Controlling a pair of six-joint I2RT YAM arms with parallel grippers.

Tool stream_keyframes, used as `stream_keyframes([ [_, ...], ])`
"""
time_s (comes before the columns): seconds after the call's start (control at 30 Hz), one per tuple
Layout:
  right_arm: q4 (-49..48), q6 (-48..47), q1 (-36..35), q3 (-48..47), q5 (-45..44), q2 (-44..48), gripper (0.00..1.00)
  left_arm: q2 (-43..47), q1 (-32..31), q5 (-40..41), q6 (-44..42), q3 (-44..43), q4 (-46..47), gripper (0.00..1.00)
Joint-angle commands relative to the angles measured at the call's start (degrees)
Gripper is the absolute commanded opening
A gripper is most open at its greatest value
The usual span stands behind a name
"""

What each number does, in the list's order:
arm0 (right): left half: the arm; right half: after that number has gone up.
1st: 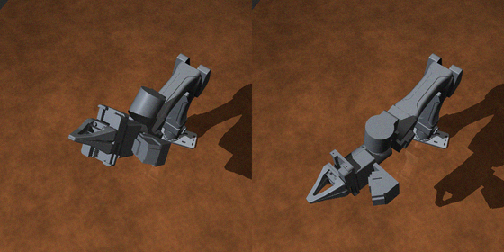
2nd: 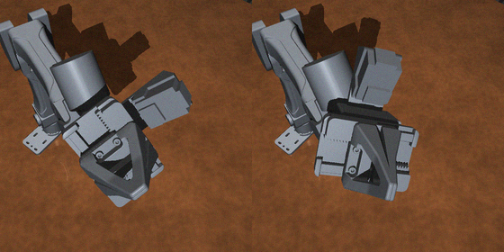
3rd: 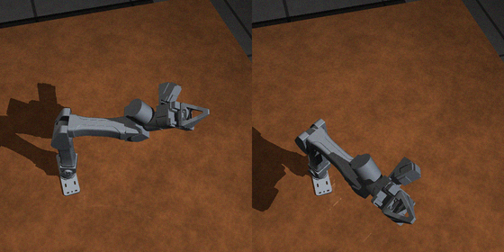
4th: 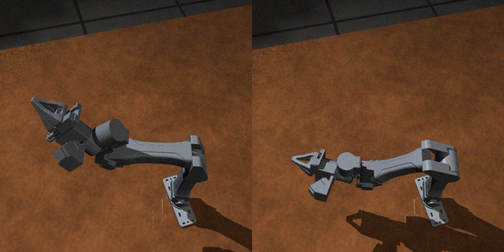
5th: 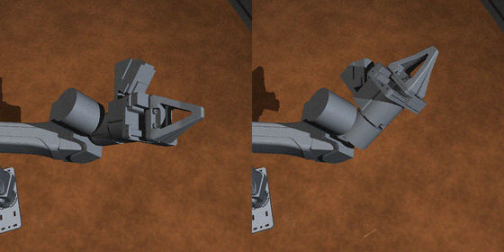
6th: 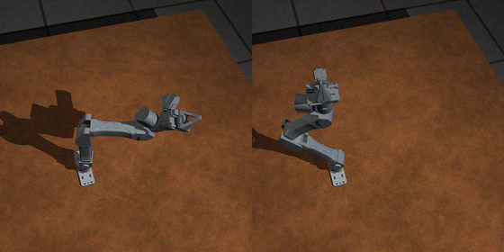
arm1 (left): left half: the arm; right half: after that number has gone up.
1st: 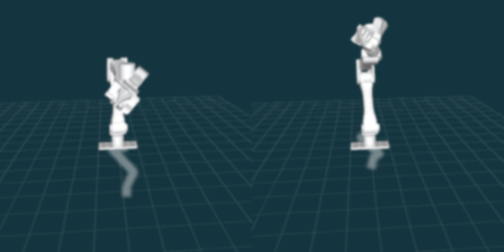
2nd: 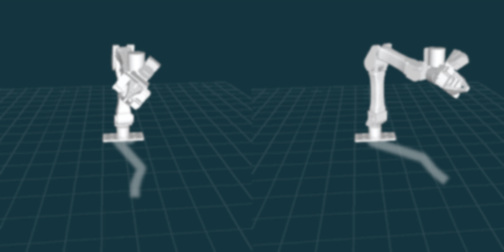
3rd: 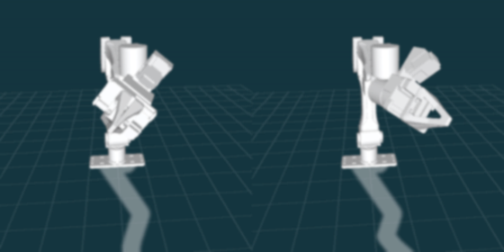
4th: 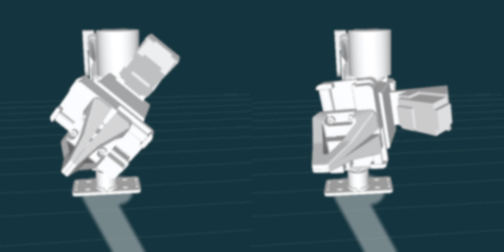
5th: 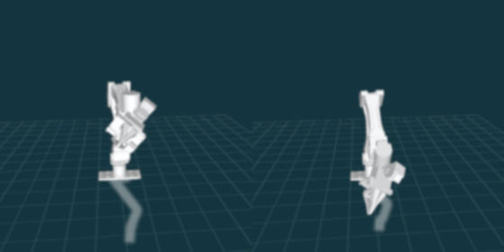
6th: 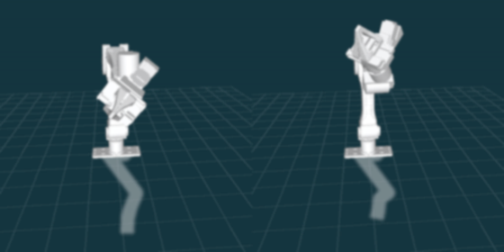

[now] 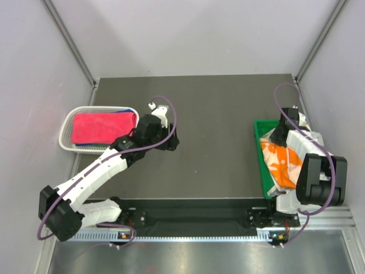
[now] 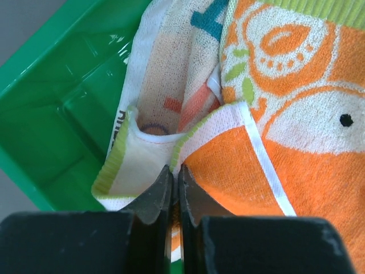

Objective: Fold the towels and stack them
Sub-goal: Grab crumpled towel, then move the towel to the center of the board

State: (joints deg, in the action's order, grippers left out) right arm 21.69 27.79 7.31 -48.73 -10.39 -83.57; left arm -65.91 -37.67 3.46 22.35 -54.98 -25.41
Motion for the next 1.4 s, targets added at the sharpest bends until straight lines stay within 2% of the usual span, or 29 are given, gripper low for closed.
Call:
stream_keyframes([
  [0.0,-0.6,0.6,0.4,0.0,-0.1,4.5,0.0,0.5,-0.1,0.2,-0.8,-0.3,0.4,0.66],
  [0.2,3.8,0.0,0.5,-2.7,-1.1,12.9,0.0,0.7,-0.2,0.4,-0.8,-0.6,0.2,0.66],
  [0.4,10.6,-1.1,0.4,-12.4,-1.5,19.0,0.0,0.4,-0.1,0.5,-0.8,-0.6,0.1,0.66],
  [0.57,13.0,-1.9,0.0,-20.9,0.5,20.9,0.0,0.3,-0.1,0.6,-0.7,-0.7,0.4,0.66],
  [0.7,13.7,-3.1,-2.6,-28.8,1.5,18.1,0.0,0.3,-0.1,1.5,-0.3,-1.0,0.2,0.66],
  [0.77,14.3,-4.0,-7.1,-34.7,-0.4,15.7,0.0,0.4,-0.1,2.7,-0.1,-1.3,0.1,0.66],
  [0.83,15.3,-4.8,-15.1,-41.7,-3.7,11.1,0.0,0.6,-0.1,5.1,0.6,-1.8,-0.1,0.66],
  [0.97,16.1,-5.2,-23.8,-53.5,-5.9,2.4,0.0,0.6,0.9,9.8,1.1,-4.6,-2.7,0.67],
  [1.0,16.7,-5.2,-27.1,-58.7,-7.0,-1.5,0.0,0.4,2.6,9.8,1.4,-6.6,-4.8,0.66],
  [1.13,17.2,-4.0,-34.1,-67.3,-6.6,-9.2,0.0,1.5,8.1,8.1,2.5,-10.2,-6.7,0.65],
  [1.27,15.8,-3.1,-41.4,-68.8,-8.2,-13.5,0.0,2.6,13.1,7.3,2.6,-14.3,-8.2,0.65],
  [1.37,13.1,-1.9,-47.4,-63.4,-9.1,-12.8,0.0,2.5,16.0,7.9,2.3,-16.6,-9.6,0.65],
])
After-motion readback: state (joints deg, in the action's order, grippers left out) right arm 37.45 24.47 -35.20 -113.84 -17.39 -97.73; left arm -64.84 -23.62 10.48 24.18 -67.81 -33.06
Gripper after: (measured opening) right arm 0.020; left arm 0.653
